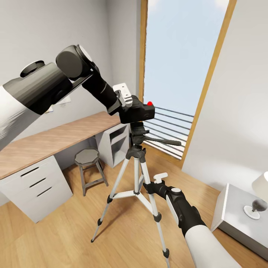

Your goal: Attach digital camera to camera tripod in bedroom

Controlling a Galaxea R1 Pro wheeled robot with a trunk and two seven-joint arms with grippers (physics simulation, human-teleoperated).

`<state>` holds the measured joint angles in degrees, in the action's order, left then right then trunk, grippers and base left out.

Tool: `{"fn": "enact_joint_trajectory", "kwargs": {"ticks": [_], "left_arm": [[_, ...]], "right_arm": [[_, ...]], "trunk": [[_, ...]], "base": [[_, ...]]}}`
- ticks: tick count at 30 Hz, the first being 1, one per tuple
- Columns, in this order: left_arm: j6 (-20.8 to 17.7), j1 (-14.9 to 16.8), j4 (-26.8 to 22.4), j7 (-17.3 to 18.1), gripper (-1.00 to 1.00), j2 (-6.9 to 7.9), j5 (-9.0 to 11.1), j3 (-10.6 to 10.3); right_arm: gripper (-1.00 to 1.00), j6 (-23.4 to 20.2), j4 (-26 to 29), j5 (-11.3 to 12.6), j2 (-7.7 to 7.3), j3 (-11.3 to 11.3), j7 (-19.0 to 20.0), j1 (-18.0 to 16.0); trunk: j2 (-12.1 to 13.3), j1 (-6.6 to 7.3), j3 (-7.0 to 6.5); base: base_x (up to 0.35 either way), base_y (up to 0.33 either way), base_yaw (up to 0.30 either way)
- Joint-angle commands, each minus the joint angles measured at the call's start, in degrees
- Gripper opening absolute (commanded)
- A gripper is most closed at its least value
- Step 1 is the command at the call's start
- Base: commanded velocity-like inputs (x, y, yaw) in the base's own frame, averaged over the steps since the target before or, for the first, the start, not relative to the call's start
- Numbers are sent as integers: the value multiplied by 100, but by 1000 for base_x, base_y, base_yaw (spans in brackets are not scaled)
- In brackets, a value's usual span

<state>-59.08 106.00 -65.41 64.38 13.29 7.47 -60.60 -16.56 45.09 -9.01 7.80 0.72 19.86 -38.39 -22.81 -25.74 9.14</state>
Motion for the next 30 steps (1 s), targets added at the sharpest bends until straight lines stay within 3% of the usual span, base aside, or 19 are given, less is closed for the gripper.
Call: {"fn": "enact_joint_trajectory", "kwargs": {"ticks": [1,23,24,30], "left_arm": [[-27,12,-7,-39,-100,8,39,-17],[-25,9,32,-39,-100,-12,44,13],[-25,9,33,-39,100,-11,44,13],[-25,9,29,-61,100,-11,36,13]], "right_arm": [[-100,-22,-79,-452,2,-2,26,-2],[-100,-22,-79,-452,2,-3,26,-2],[-100,-22,-79,-452,2,-2,26,-2],[-100,-22,-79,-452,2,-2,26,-2]], "trunk": [[-11,-5,14],[-11,-5,14],[-11,-5,14],[-11,-5,14]], "base": [[0,0,0],[0,0,0],[0,0,0],[0,0,0]]}}
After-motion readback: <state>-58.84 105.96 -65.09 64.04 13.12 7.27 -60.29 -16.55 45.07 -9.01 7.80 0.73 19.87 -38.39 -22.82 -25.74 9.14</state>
